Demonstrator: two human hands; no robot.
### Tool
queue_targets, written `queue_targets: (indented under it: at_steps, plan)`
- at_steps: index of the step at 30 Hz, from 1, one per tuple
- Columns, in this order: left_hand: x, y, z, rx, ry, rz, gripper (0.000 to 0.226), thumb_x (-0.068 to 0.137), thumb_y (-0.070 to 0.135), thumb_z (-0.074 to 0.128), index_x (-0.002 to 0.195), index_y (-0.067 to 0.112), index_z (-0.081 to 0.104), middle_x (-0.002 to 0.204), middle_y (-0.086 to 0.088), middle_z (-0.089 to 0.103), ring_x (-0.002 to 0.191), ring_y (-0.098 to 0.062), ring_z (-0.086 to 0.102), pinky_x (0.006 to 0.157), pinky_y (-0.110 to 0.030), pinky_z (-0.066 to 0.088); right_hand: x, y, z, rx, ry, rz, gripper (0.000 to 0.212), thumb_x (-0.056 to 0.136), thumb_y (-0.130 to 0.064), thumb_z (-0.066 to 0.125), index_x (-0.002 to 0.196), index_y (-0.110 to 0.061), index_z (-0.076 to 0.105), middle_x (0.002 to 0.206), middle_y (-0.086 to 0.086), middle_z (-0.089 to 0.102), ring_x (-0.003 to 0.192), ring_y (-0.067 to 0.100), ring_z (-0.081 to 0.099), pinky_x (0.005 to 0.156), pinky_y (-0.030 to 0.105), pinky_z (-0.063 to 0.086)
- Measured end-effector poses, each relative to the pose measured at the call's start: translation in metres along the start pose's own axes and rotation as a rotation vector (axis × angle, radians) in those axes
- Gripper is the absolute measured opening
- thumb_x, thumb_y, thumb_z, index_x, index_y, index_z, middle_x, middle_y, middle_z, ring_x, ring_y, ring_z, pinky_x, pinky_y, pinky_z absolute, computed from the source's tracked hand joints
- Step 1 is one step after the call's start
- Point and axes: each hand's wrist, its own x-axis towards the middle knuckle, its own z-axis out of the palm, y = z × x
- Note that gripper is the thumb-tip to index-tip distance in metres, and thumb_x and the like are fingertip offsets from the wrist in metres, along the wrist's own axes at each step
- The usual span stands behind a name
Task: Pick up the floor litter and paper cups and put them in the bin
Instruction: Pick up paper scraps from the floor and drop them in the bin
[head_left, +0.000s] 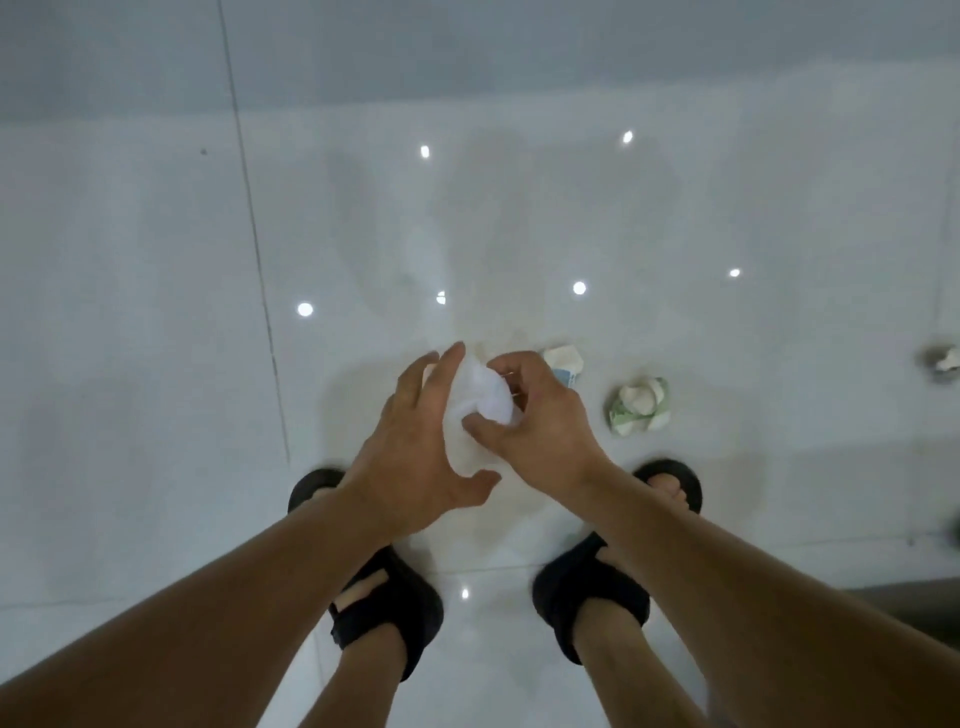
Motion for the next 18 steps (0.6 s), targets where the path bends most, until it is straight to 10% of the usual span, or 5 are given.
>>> queue_targets:
  at_steps: [5, 9, 13, 18]
  plan:
    - [0.024, 0.025, 0.0, -0.154, 0.022, 0.066, 0.068, 0.076, 0.017, 0.076, 0.124, 0.044, 0.037, 0.118, 0.007, 0.045, 0.101, -0.008, 0.052, 0.075, -0.006, 0.042, -0.005, -0.017, -0.032, 0.376, -0.113, 0.094, 0.029, 0.075, -0.034, 0.059, 0.103, -0.029, 0.057, 0.1, -0.001, 0.068, 0.092, 0.018, 0.065, 0.076, 0.036, 0.057]
    - [0.039, 0.011, 0.001, 0.039, 0.109, -0.002, 0.023, 0.084, 0.023, 0.063, 0.103, 0.021, 0.051, 0.093, 0.003, 0.051, 0.078, -0.012, 0.052, 0.064, -0.02, 0.039, 0.019, 0.018, -0.054, -0.409, 0.121, -0.017, 0.039, 0.088, -0.041, 0.054, 0.125, -0.029, 0.055, 0.122, -0.008, 0.057, 0.112, 0.016, 0.053, 0.088, 0.036, 0.049]
    - [0.033, -0.017, 0.012, 0.081, 0.07, -0.075, 0.022, 0.082, 0.019, 0.058, 0.099, 0.024, 0.046, 0.093, 0.001, 0.05, 0.079, -0.018, 0.054, 0.065, -0.028, 0.041, 0.047, 0.057, -0.036, -0.863, 0.007, 0.058, 0.073, 0.084, -0.046, 0.066, 0.145, -0.032, 0.029, 0.146, 0.002, 0.025, 0.123, 0.028, 0.038, 0.088, 0.039, 0.046]
    - [0.025, -0.034, 0.024, 0.126, 0.031, -0.107, 0.043, 0.08, 0.017, 0.061, 0.12, 0.025, 0.046, 0.114, 0.004, 0.045, 0.09, -0.019, 0.055, 0.075, -0.032, 0.049, 0.06, 0.069, -0.009, -0.538, 0.158, 0.136, 0.041, 0.084, -0.028, 0.068, 0.122, -0.019, 0.056, 0.113, 0.002, 0.045, 0.091, 0.023, 0.057, 0.072, 0.023, 0.036]
